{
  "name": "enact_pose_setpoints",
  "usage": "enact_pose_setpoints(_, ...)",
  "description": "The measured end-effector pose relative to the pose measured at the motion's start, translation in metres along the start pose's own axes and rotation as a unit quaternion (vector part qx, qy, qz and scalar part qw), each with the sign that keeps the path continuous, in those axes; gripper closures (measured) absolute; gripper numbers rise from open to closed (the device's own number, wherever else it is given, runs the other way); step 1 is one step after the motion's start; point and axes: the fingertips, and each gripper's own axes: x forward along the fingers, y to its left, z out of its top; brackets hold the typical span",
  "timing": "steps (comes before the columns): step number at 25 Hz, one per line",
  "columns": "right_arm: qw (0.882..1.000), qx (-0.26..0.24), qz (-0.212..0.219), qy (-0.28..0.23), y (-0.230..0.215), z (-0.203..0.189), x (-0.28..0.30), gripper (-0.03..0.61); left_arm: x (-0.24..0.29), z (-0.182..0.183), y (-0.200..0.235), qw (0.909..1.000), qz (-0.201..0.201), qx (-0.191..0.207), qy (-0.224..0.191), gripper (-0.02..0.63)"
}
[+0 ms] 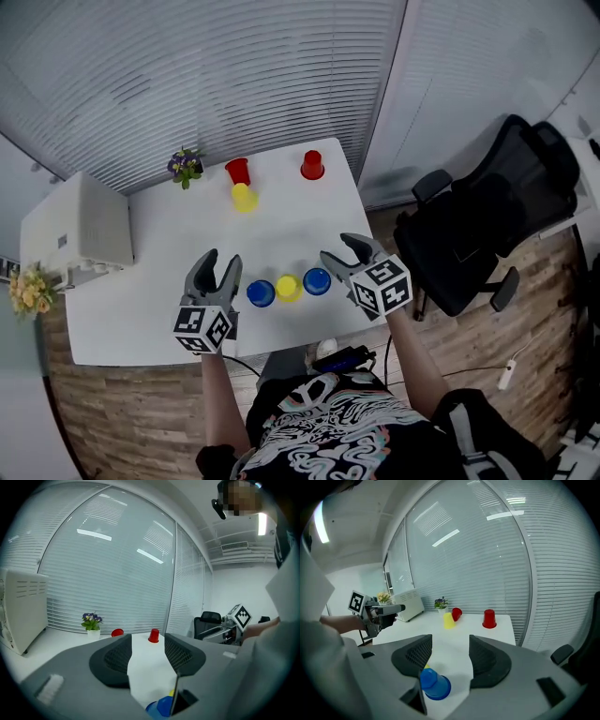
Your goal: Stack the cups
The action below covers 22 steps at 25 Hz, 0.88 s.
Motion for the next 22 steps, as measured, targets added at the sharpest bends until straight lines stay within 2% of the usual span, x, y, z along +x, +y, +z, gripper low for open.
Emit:
enact_pose_setpoints(9,0.996,0.035,-0.084,-0.016,-0.062,0.015,0.032,0.33,0.06,-0.008,0.058,0.9992,0.005,-0.033,0.024,0.408)
enact_pose_setpoints(14,0.994,0.034,-0.097,-0.023,-0.083,0.026,0.063,0.304,0.098,-0.027,0.077,0.9955,-0.017,-0.081,0.048,0.403)
enact_pose_setpoints(18,0.993,0.018,-0.113,-0.017,-0.101,0.03,0.087,0.301,0.121,-0.042,0.087,0.9958,-0.013,-0.062,0.067,0.389)
enact_pose_setpoints(22,0.991,0.008,-0.135,-0.021,-0.124,0.039,0.113,0.301,0.145,-0.049,0.098,0.9968,-0.005,-0.049,0.064,0.385)
